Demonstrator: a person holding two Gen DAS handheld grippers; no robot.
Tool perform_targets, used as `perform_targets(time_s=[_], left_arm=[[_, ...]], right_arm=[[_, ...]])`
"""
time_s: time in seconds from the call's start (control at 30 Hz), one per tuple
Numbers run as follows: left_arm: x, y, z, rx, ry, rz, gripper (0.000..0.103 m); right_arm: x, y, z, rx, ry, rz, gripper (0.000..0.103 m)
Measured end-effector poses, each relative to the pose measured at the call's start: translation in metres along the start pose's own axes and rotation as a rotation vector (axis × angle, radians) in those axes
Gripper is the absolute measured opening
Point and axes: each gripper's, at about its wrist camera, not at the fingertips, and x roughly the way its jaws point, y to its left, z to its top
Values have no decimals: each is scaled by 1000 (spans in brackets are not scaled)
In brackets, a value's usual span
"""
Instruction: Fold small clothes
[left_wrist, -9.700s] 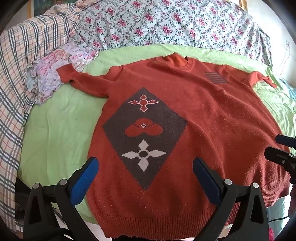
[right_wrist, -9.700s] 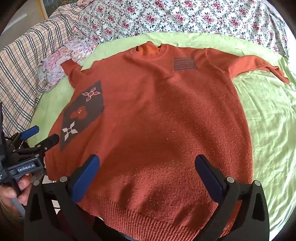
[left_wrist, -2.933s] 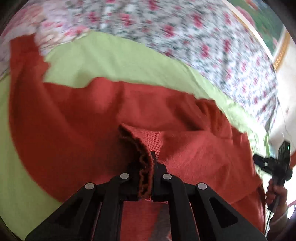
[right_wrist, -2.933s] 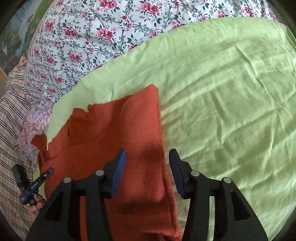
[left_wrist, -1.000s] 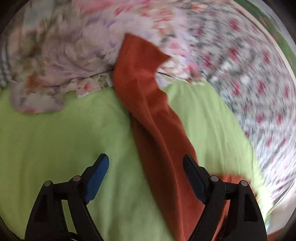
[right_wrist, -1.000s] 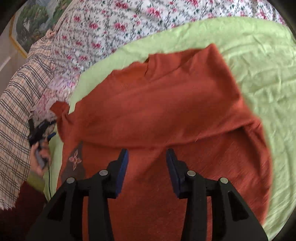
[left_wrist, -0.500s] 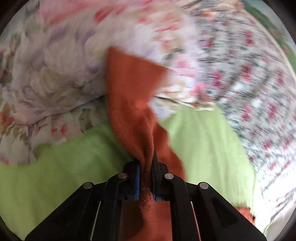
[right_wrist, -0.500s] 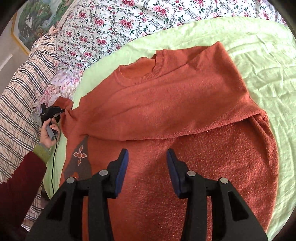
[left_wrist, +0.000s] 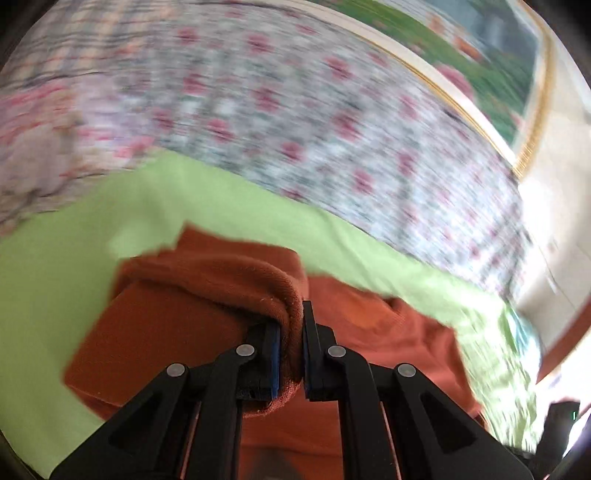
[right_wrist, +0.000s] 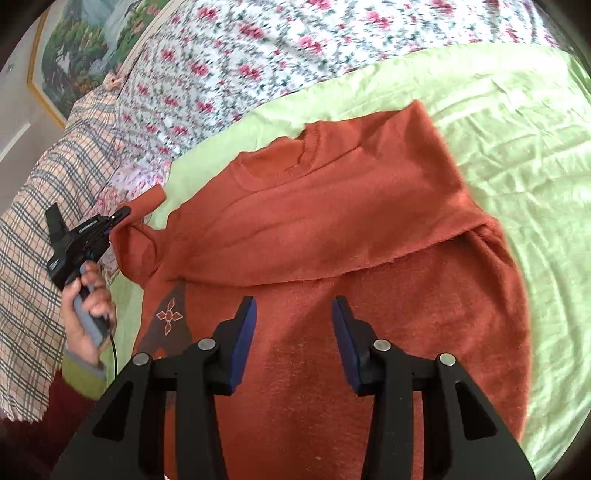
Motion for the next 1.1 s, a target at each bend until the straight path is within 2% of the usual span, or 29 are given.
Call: perform_targets(time_s=[0.17, 0.23, 0.33, 0.47, 0.5, 0.53, 0.6, 0.7, 0.83, 0.9, 1.1], left_arm=[[44, -78, -44, 118, 121, -60, 7], [64, -102, -68, 167, 178, -52, 7], [94, -122, -93, 216, 245, -27, 8], [112, -127, -114, 244, 316, 4, 13], [110, -126, -114, 237, 318, -3, 20], [107, -125, -114, 229, 322, -17, 33], [96, -122, -115, 223, 326, -24, 45], [70, -114, -119, 242, 315, -4, 53], [28, -83, -126, 232, 293, 49, 55], [9, -59, -125, 204, 276, 99, 55], [-29, 31, -113, 64, 210, 328, 55]], right_arm=[[-15, -22, -6, 48, -27, -22, 44], [-20, -30, -8, 65, -34, -31, 44], [-24, -40, -11, 93, -41, -37, 44], [-31, -48, -10, 106, -51, -49, 44], [-32, -49, -10, 108, -53, -51, 44], [-33, -50, -9, 109, -56, -50, 44], [-31, -49, -7, 106, -56, -51, 44], [-23, -43, -2, 88, -44, -40, 44], [-4, -20, 5, 20, -17, -16, 44], [10, -4, 10, -37, 1, -8, 44], [65, 60, 28, -260, 48, 3, 44]])
